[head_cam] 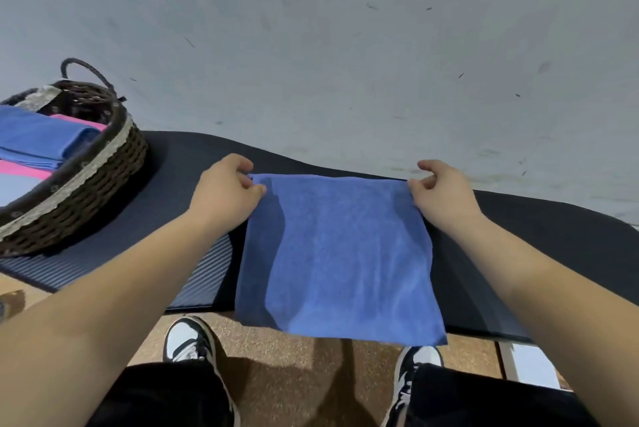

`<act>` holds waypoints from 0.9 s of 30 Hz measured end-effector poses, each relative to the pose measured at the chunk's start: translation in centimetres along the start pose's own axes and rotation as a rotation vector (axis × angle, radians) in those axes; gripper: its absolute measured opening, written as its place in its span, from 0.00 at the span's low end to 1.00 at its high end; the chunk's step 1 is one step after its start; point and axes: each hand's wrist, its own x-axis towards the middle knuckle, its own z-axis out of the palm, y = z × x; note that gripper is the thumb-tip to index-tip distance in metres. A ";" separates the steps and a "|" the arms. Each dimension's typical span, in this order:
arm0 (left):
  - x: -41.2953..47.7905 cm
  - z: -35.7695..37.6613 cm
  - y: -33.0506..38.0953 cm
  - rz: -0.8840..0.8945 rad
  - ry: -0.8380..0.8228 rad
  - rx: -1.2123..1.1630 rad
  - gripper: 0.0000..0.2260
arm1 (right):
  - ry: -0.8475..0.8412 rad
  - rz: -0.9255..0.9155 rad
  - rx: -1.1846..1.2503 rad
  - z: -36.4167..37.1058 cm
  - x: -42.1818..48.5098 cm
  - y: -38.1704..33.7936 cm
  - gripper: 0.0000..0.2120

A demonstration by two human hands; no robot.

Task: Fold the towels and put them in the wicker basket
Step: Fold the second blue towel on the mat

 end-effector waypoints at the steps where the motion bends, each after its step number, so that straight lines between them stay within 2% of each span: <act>1: -1.1 -0.4 0.0 0.008 -0.023 0.029 0.14 | -0.025 -0.014 0.008 -0.4 -1.1 -0.1 0.20; 5: -6.3 -1.1 -0.6 0.054 -0.113 0.080 0.12 | -0.136 -0.040 -0.096 -1.9 -6.1 -0.5 0.12; 8: -9.8 -0.5 -1.4 0.043 -0.126 -0.008 0.13 | -0.286 -0.005 -0.302 -2.6 -9.8 -0.3 0.15; 10: -11.4 -0.4 -2.3 0.026 -0.124 0.105 0.15 | -0.368 0.067 -0.481 -2.9 -11.4 0.3 0.19; 12: -12.6 -0.6 -3.4 0.000 -0.121 0.301 0.18 | -0.418 0.181 -0.520 -3.0 -12.6 1.4 0.24; 15: -13.8 -0.7 -4.2 -0.093 -0.127 0.379 0.21 | -0.404 0.270 -0.389 -2.5 -14.1 2.6 0.25; 19: -14.2 0.2 -4.3 -0.068 -0.144 0.252 0.14 | -0.320 0.249 -0.246 -1.1 -14.8 3.1 0.19; 24: -14.1 0.1 -3.9 -0.034 -0.116 0.223 0.14 | -0.201 0.272 0.061 -2.1 -15.0 2.9 0.11; 27: -13.8 -0.2 -3.6 -0.031 -0.081 0.096 0.11 | -0.229 0.335 0.277 -2.6 -15.2 2.9 0.11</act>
